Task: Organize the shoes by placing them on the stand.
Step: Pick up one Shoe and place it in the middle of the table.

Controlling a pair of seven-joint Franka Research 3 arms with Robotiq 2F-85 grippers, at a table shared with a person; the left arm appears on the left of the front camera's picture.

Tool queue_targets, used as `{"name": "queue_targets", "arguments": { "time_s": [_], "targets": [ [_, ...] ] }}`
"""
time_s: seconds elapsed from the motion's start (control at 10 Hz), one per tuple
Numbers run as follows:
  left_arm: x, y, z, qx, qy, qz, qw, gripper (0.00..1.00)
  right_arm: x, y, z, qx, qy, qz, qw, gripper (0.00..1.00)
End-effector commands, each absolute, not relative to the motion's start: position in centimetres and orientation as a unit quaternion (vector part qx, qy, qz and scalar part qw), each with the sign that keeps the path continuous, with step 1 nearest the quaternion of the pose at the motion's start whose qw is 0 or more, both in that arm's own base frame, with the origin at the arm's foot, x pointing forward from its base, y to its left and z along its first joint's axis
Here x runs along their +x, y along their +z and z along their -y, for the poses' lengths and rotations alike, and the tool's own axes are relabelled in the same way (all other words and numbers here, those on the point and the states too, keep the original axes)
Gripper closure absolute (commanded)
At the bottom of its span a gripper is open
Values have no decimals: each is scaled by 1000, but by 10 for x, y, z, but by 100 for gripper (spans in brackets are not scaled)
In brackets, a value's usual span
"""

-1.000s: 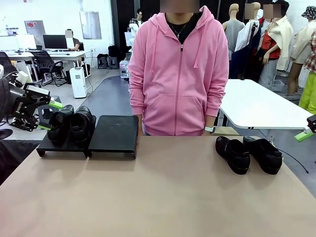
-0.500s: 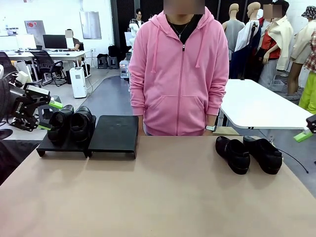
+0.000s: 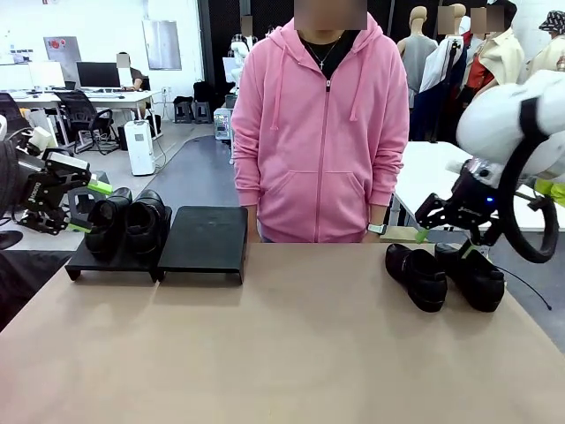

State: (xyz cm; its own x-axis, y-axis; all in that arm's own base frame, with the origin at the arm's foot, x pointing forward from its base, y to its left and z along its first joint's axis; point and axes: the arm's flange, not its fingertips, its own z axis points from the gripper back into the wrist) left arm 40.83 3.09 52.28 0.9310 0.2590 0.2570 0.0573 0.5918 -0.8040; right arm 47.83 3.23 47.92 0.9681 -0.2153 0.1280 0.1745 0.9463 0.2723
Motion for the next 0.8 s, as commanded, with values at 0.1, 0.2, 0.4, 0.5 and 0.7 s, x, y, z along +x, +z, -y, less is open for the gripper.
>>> {"name": "queue_targets", "arguments": {
  "time_s": [0.1, 0.2, 0.4, 0.5, 0.7],
  "targets": [
    [407, 524, -33, -446, 52, 175, 876, 0, 456, 485, -24, 176, -99, 45, 978, 0],
    [407, 524, -33, -446, 52, 175, 876, 0, 456, 485, -24, 176, -99, 45, 978, 0],
    [407, 524, -33, -446, 52, 175, 876, 0, 468, 481, -26, 152, -105, 53, 981, 0],
    [407, 524, -33, -446, 52, 175, 876, 0, 503, 470, -15, 126, -136, 15, 983, 0],
    [407, 524, -33, -446, 52, 175, 876, 0, 557, 445, 0, 111, -146, -2, 983, 0]
  ]
}}
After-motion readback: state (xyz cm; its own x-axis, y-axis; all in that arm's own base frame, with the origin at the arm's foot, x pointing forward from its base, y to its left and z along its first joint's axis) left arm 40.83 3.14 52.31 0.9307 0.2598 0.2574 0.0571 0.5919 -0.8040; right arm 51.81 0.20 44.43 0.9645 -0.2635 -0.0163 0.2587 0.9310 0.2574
